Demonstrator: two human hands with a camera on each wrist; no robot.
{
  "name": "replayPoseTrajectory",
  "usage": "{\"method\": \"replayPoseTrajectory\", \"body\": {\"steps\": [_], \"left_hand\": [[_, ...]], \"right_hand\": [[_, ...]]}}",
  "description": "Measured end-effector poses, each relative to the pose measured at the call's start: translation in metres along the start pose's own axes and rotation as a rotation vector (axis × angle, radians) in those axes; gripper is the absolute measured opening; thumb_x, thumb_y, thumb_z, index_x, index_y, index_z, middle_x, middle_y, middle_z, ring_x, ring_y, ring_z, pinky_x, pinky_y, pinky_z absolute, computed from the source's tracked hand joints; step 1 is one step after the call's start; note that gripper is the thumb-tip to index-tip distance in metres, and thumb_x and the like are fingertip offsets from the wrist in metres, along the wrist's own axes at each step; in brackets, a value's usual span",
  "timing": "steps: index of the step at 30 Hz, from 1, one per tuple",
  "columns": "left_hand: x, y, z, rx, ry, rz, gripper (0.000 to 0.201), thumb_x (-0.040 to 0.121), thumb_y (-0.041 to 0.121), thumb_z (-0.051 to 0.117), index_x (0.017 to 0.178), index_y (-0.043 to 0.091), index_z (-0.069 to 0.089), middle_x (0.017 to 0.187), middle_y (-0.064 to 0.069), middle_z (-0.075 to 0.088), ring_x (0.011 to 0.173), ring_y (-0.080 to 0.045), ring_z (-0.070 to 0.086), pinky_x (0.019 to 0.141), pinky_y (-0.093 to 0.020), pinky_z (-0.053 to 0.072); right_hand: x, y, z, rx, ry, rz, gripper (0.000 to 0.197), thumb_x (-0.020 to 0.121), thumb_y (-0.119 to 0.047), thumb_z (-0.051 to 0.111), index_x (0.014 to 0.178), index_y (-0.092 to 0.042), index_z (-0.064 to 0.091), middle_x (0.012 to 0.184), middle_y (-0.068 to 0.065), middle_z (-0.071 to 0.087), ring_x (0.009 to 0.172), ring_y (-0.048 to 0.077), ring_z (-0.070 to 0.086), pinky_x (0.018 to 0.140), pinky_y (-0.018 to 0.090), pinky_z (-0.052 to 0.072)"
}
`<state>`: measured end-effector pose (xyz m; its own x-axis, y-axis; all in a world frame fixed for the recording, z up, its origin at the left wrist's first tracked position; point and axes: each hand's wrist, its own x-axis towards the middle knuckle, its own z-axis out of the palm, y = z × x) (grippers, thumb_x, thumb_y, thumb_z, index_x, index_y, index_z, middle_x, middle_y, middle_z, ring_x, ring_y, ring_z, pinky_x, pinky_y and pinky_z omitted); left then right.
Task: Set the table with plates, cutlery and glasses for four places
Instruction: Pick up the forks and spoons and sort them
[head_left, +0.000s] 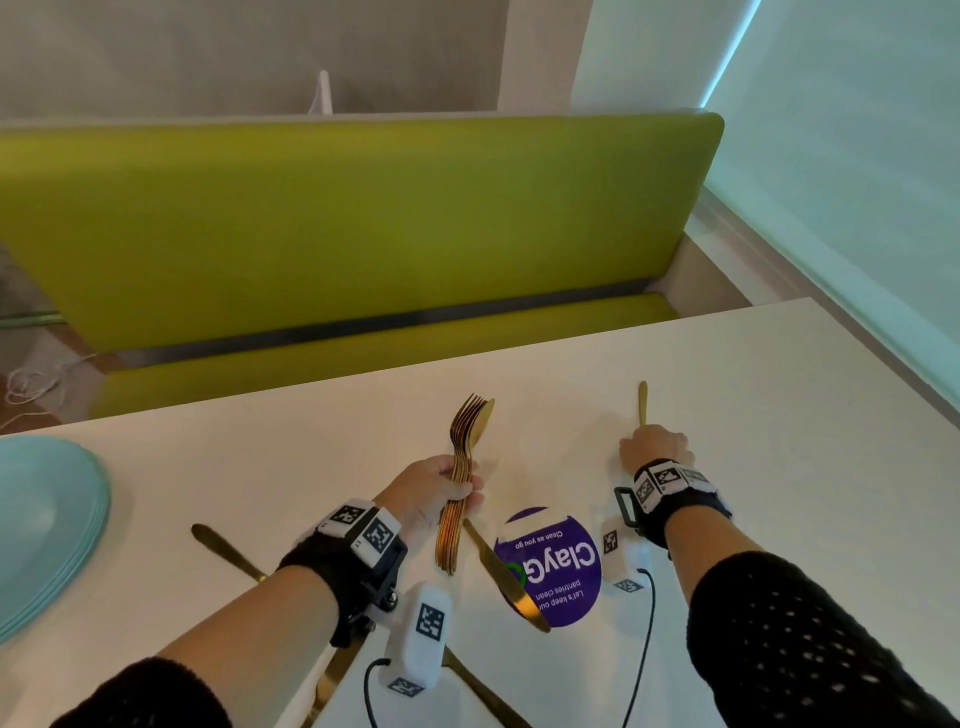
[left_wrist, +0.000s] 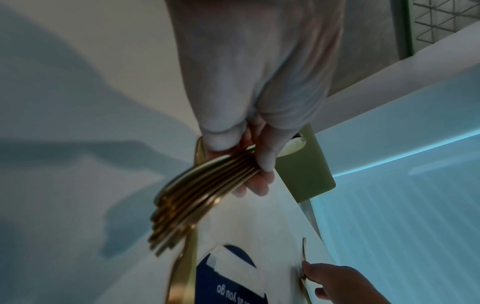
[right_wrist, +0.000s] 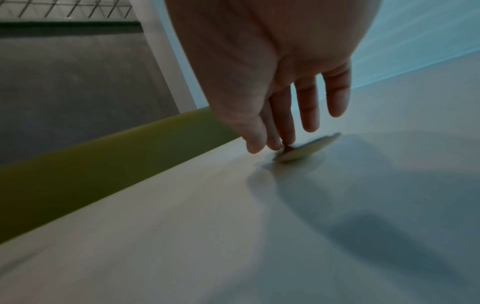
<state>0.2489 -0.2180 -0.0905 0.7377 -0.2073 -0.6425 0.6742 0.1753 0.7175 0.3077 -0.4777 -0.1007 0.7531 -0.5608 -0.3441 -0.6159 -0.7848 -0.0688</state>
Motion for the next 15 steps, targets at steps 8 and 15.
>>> {"method": "replayPoseTrajectory", "body": {"steps": [8,15], "left_hand": [[0.0090,-0.0050,0.0025,0.045,-0.016,0.002,0.023,0.091,-0.015,0.042,0.101,0.000,0.055,0.081,-0.014,0.058,0.061,-0.019,0.059,0.076,-0.033,0.053],[0.0062,-0.0025,0.0026,0.032,0.000,-0.003,0.020,0.092,-0.012,0.043,0.096,0.001,0.057,0.084,-0.015,0.058,0.067,-0.022,0.059,0.059,-0.028,0.052]], "right_hand": [[0.0013,-0.0020,0.0031,-0.097,0.093,-0.020,0.022,0.092,-0.018,0.048,0.103,-0.008,0.064,0.108,0.009,0.066,0.109,0.025,0.055,0.091,0.033,0.041],[-0.0079,-0.0043,-0.0002,-0.014,0.058,-0.080,0.023,0.088,-0.014,0.052,0.105,-0.010,0.067,0.109,0.011,0.066,0.108,0.028,0.055,0.090,0.036,0.045]]}}
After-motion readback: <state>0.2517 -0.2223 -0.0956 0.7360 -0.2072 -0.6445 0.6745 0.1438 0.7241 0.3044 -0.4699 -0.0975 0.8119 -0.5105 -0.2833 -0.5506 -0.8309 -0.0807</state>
